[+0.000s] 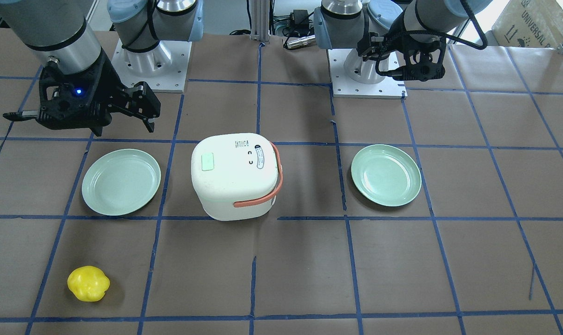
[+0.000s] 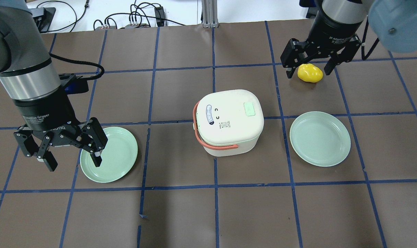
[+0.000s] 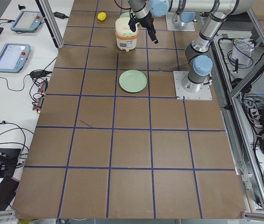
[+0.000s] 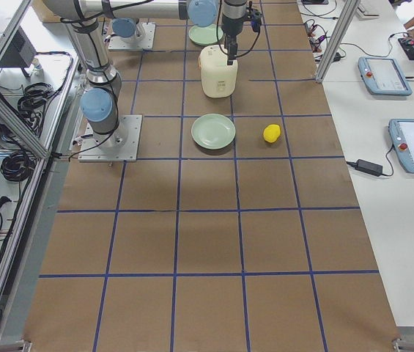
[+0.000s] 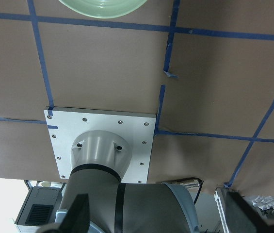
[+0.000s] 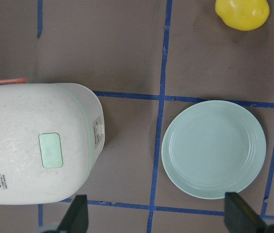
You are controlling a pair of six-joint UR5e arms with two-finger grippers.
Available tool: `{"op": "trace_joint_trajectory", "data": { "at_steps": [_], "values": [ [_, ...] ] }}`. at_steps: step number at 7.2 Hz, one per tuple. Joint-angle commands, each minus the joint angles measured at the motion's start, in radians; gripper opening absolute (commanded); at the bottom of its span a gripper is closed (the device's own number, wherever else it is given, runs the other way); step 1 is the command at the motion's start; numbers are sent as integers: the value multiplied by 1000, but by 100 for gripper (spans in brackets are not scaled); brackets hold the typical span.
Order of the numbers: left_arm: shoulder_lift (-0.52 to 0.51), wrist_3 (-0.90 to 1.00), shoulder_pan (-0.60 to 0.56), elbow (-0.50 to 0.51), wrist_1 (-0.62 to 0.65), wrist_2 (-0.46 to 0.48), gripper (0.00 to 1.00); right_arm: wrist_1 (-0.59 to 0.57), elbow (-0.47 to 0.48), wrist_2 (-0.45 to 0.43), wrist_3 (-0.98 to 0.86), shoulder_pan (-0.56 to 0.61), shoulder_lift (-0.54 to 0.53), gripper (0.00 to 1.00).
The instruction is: Press rice cooker button
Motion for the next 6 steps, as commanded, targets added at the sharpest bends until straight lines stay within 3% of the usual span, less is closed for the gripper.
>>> {"op": "trace_joint_trajectory", "data": {
  "at_steps": [1,5,6],
  "values": [
    [0,0,0,0,0,0,100,0,1,0,-1,0,-1,99],
    [0,0,0,0,0,0,100,-2,0,-2,-6,0,1,97],
    [0,0,0,0,-1,0,100,-2,-2,-2,-7,0,2,71]
  ]
}}
